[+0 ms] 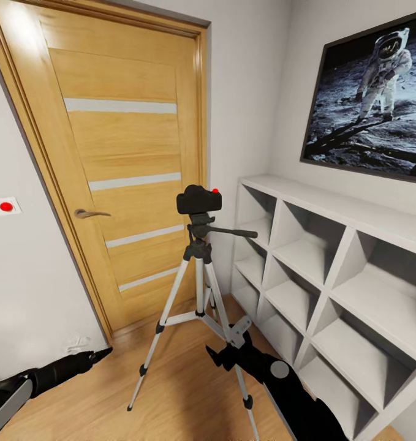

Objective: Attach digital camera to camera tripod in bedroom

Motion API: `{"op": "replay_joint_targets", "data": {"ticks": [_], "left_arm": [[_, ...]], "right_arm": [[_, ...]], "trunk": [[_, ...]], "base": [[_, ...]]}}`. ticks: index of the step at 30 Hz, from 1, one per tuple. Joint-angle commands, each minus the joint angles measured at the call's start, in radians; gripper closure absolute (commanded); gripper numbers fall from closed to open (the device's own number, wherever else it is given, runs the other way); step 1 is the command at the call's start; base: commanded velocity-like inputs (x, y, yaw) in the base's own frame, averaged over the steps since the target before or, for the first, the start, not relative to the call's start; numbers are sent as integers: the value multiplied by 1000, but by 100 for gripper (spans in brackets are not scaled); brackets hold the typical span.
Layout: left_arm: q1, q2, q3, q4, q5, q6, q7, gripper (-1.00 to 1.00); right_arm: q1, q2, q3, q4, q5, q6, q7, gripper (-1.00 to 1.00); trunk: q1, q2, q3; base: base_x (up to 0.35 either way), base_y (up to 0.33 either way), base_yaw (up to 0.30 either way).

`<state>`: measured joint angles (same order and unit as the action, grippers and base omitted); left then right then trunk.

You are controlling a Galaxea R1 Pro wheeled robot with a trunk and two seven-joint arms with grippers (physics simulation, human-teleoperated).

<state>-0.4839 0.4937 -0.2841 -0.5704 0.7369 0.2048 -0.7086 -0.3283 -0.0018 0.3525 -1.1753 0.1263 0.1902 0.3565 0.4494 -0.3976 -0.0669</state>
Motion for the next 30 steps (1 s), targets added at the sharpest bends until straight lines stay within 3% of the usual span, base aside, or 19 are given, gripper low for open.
{"op": "replay_joint_targets", "data": {"ticks": [1, 2, 7, 12, 14, 15, 19, 22, 24, 27, 30], "left_arm": [[-1, -6, -5, 10, 9, 9, -1, -100], [-1, -39, -8, 59, 4, 7, 1, -100], [9, -79, -10, 123, 3, 4, 37, -100], [46, -128, -9, 173, 5, -11, 146, -100], [76, -155, -7, 193, 8, -31, 216, -100], [106, -173, -7, 205, 10, -55, 258, -100], [149, -195, -6, 246, 11, -89, 290, -100], [174, -221, -5, 420, 13, -123, 308, -100], [186, -244, -5, 512, 13, -126, 323, -100], [223, -278, -7, 544, 9, -128, 330, -100], [278, -320, -8, 561, 6, -130, 334, -100]], "right_arm": [[-1, -3, 0, -2, 10, 6, 3, -100], [0, -14, -1, -3, 9, 15, 3, -100], [3, -32, -1, 3, 7, 29, 3, -100], [35, -59, -2, 8, 4, 64, 1, -100], [66, -73, -3, 10, 2, 78, 1, -100], [110, -92, -6, 10, 2, 81, 0, -100], [155, -111, -14, 14, 2, 93, -4, -100], [190, -117, -105, 103, 3, 99, -12, -100], [196, -114, -167, 214, 3, 100, -17, -100], [197, -110, -221, 325, 3, 100, -34, -100], [197, -108, -264, 480, 3, 97, -96, -100]], "trunk": [[1, -2, -2], [1, -2, -2], [1, -2, -2], [1, -2, -2], [1, -2, -2], [1, -2, -2], [1, -2, -2], [1, -2, -2], [1, -2, -2], [1, -2, -2], [1, -2, -2]], "base": [[-27, 0, 0], [-11, 0, 0], [-6, 0, 0], [-2, 0, 0], [0, 0, 0], [0, 0, 0], [0, 0, 0], [0, 0, 0], [0, 0, 0], [0, 0, 0], [0, 0, 0]]}}
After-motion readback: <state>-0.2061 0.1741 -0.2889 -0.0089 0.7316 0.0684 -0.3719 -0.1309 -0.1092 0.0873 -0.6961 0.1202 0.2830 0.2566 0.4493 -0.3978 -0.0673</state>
